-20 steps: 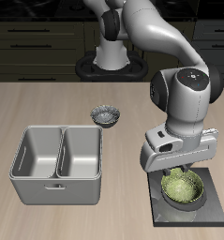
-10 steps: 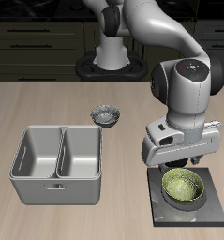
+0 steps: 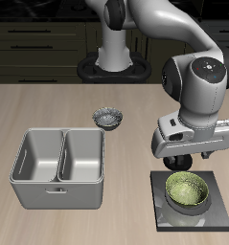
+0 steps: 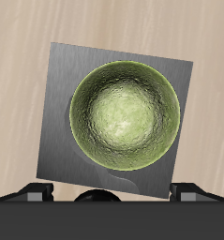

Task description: Place the green bowl on the flat stove and turn on the flat stove

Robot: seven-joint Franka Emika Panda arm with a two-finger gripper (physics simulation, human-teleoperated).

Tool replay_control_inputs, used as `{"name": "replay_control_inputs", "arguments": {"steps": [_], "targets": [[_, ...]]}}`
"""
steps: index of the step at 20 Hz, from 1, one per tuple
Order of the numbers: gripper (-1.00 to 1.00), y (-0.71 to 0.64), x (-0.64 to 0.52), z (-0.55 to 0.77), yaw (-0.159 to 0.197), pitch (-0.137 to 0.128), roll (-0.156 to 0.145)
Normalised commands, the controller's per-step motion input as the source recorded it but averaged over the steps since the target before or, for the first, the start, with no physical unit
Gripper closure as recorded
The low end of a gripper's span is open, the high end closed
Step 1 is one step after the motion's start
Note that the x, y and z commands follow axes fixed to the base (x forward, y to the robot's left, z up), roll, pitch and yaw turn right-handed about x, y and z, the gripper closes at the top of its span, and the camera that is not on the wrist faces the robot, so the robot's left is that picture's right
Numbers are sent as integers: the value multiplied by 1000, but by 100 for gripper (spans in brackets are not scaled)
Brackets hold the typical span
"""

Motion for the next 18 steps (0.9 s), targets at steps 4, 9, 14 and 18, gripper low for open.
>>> {"name": "replay_control_inputs", "arguments": {"steps": [4,9,14,18], "targets": [[-100,103,-347,86,-108,6,5],[-100,99,-329,77,-54,-17,0],[-100,-55,-422,180,-81,-54,-16],[-100,-80,-155,56,-12,-40,-18]]}}
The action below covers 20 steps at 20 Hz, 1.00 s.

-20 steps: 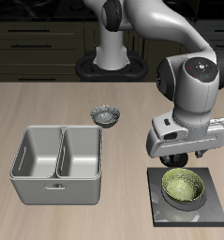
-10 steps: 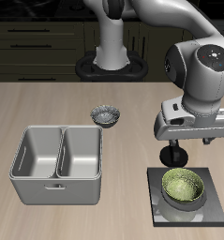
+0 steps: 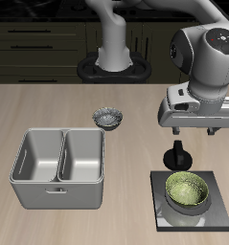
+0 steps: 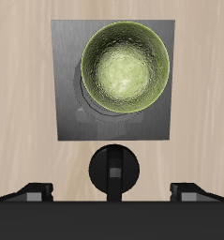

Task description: Place the green bowl on the flat stove and turn on the flat stove

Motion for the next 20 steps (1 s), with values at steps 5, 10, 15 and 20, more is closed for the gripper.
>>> {"name": "replay_control_inputs", "arguments": {"steps": [5,10,15,20], "targets": [[-100,-89,-134,-103,-29,-11,-26],[-100,59,-139,-144,-21,-6,3],[-100,158,-169,-239,-29,20,18],[-100,56,-172,-128,-41,2,5]]}}
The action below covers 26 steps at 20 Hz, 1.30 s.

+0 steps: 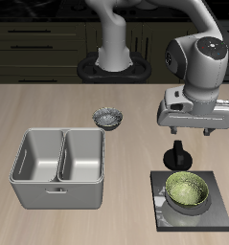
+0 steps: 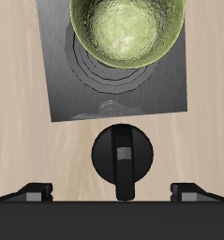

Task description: Place the green bowl on the flat stove and turn on the flat stove

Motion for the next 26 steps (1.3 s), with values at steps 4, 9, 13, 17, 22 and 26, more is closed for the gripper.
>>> {"name": "replay_control_inputs", "arguments": {"steps": [4,9,13,17,22,26], "targets": [[-100,-139,-153,-200,-2,-2,-38],[-100,-67,-151,-119,-23,9,-8],[-100,-47,-47,-4,6,-3,-11],[-100,22,-84,-93,-16,10,-11],[-100,-40,-45,-227,2,22,-12],[-100,8,5,-219,1,27,-5]]}}
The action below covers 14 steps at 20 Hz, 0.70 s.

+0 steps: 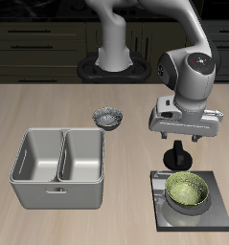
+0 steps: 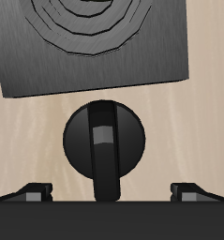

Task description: Place the green bowl on the flat stove and turn on the flat stove

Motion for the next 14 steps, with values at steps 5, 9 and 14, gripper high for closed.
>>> {"name": "replay_control_inputs", "arguments": {"steps": [5,9,14], "targets": [[-100,37,-19,-226,0,25,-2],[-100,46,-128,-332,-30,57,-12],[-100,17,-79,-230,-35,50,-4]]}}
